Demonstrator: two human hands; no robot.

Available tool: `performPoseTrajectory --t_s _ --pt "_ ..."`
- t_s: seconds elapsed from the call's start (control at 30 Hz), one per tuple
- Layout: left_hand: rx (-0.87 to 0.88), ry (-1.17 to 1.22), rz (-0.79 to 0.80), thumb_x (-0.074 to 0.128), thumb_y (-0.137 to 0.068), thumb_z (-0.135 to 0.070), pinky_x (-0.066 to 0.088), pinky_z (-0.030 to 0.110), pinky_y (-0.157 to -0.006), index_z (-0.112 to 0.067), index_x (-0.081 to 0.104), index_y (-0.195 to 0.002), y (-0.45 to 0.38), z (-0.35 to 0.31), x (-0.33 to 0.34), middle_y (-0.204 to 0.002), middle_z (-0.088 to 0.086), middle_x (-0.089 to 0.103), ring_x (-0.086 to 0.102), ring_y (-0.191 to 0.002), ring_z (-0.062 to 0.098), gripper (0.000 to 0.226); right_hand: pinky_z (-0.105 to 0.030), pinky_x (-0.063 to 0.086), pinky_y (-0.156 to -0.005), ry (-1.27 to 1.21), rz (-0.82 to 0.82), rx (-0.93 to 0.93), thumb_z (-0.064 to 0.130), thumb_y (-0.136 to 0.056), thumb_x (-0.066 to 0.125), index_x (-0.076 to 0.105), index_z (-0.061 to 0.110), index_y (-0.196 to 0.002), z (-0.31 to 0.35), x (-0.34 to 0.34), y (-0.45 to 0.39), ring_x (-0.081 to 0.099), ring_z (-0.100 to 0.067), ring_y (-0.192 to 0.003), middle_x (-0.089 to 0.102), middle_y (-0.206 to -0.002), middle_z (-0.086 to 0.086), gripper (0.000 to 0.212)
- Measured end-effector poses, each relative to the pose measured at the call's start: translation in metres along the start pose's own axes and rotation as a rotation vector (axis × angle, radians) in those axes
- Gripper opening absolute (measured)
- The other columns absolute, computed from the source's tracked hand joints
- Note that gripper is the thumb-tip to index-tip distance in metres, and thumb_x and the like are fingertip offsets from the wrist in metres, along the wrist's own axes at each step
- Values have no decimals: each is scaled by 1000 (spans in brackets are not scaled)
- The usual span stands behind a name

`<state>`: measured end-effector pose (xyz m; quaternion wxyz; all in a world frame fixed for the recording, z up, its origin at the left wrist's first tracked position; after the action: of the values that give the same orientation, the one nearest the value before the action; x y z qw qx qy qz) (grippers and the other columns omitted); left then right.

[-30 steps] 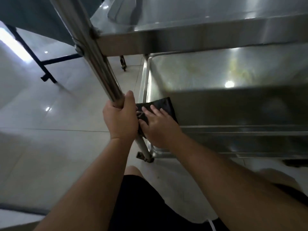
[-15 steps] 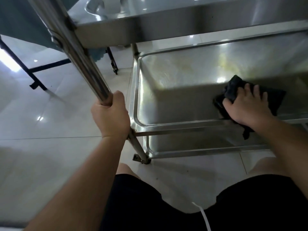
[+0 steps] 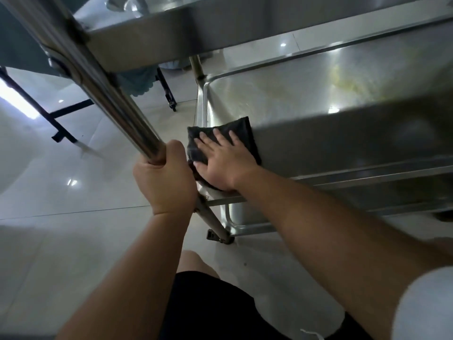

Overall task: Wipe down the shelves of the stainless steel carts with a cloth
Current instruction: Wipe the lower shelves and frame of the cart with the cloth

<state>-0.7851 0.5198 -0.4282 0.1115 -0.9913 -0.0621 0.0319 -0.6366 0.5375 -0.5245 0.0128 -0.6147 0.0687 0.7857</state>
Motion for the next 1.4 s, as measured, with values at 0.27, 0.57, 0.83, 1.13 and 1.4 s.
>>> performPoseTrajectory --t_s 0.27,0.57,0.83,1.13,1.4 --pt "7 9 21 58 -73 -28 32 35 -51 10 37 -73 2 -4 2 -66 33 34 36 -55 31 44 -55 8 -126 5 -195 613 60 -97 21 25 26 -163 -258 -55 72 10 -23 -159 16 -173 5 74" --pt "37 11 -6 60 -74 -30 38 44 -52 11 39 -76 4 -3 -1 -67 32 39 41 -57 47 46 -61 -4 -125 -62 -142 839 56 -97 12 12 15 -166 -233 -44 42 -3 -35 -159 2 -175 -2 81" --pt "63 51 3 62 -75 -32 41 50 -49 11 41 -73 6 -7 0 -66 31 41 43 -58 48 47 -55 -8 -126 -47 -37 167 57 -104 10 11 24 -167 -23 -8 -65 -3 -25 -161 3 -175 5 71" --pt "13 35 -37 61 -73 -35 39 45 -49 -12 40 -60 9 2 -5 -57 10 41 42 -54 24 33 -36 -12 -126 -61 113 -270 62 -93 5 0 37 -166 12 21 83 -10 1 -156 -4 -168 25 77" --pt "43 92 -4 61 -74 -31 36 43 -49 1 36 -68 8 -2 -1 -59 19 38 38 -53 34 41 -47 -4 -128 -19 -12 56 60 -103 12 9 33 -166 -42 -8 -28 -2 -12 -160 2 -173 14 69"
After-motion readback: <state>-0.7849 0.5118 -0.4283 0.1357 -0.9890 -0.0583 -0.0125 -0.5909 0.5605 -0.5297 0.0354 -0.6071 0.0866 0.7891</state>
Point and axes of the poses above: each hand's wrist, its own y-axis away from the middle knuckle, its own x-axis out of the palm, z = x × y, the point moved 10 cm from there along -y, towards the middle knuckle
